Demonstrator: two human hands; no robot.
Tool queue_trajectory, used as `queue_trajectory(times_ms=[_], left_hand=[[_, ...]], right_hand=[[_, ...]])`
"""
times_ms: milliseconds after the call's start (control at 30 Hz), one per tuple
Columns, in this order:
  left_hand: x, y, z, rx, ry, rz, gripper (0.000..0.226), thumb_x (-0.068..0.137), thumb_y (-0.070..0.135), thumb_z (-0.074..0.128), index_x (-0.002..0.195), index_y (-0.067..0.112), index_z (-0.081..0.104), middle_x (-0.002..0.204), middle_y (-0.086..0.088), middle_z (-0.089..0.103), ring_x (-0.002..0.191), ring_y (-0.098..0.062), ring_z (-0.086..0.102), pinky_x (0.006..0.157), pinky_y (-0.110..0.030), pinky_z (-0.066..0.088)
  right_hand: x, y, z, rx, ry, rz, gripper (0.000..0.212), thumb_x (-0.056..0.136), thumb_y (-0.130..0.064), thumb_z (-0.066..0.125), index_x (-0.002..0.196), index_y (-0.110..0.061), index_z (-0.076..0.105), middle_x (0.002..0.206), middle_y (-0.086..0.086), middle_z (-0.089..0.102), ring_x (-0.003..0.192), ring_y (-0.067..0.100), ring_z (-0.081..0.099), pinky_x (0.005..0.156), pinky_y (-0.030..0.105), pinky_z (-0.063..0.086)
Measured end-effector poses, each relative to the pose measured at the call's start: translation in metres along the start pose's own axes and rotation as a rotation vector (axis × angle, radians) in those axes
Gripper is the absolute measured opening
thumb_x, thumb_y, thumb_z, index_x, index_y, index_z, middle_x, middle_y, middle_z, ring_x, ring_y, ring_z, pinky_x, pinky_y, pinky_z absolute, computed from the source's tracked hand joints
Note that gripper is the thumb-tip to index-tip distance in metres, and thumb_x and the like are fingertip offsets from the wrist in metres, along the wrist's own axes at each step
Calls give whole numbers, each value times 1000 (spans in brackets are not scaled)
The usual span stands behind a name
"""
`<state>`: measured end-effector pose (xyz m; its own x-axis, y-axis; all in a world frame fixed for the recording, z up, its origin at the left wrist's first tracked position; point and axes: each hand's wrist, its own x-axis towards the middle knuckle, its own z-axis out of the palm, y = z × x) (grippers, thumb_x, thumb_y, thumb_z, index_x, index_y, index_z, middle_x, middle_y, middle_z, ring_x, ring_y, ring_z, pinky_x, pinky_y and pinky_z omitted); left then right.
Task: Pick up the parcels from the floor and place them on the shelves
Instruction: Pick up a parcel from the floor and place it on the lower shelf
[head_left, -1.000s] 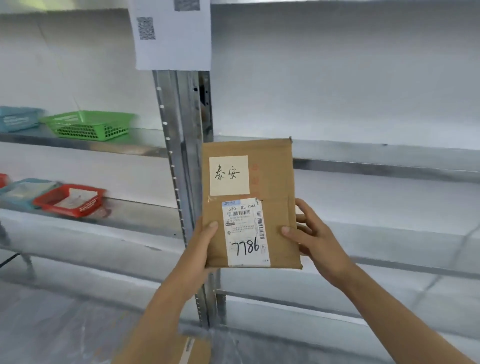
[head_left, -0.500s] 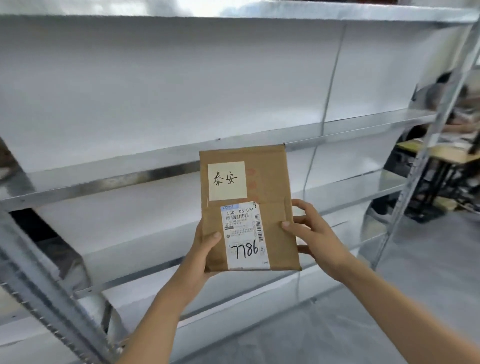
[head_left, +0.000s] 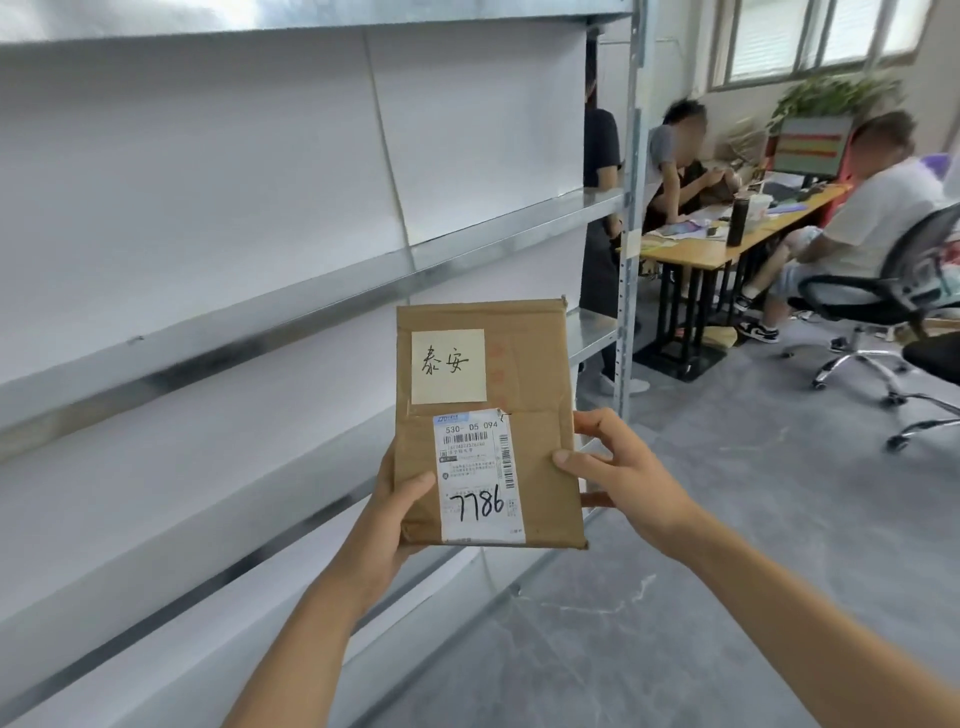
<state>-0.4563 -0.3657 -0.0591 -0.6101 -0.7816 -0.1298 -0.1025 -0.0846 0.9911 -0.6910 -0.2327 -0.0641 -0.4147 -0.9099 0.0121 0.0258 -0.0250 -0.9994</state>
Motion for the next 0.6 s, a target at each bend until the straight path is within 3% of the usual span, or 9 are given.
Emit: queue_trajectory(times_ms=[100,233,433,600], left_hand=[[26,10,37,17,-21,-2,43,105,23,49,143,44,48,113,11,82,97,-12,80,72,-31,62],[63,13,73,32,-44,-13,48,104,23,50,148,42,46,118,6,81,101,-16,79,80,-38,60],[135,9,117,-13,-94,-45,44,104,25,51,144,42,51,117,3,81,106,-23,77,80,-40,60],[215,-1,148,-80,-157,-69,41,103,24,50,141,40,55,119,0,80,111,-28,74,79,-42,61]], right_hand=[[10,-1,-43,-15,38,-5,28,97,-35,67,123,-31,61,131,-13,66,112,15,72,90,53,62],[30,-2,-82,-51,76,19,51,96,-60,54,144,-49,43,129,-6,65,114,20,71,88,57,62],[73,-5,-131,-119,147,26,40,103,-50,49,132,-74,35,118,-3,67,109,18,72,91,51,62],[124,1,-176,-229,207,36,51,104,-47,49,147,-67,30,116,0,65,114,19,68,93,40,61]])
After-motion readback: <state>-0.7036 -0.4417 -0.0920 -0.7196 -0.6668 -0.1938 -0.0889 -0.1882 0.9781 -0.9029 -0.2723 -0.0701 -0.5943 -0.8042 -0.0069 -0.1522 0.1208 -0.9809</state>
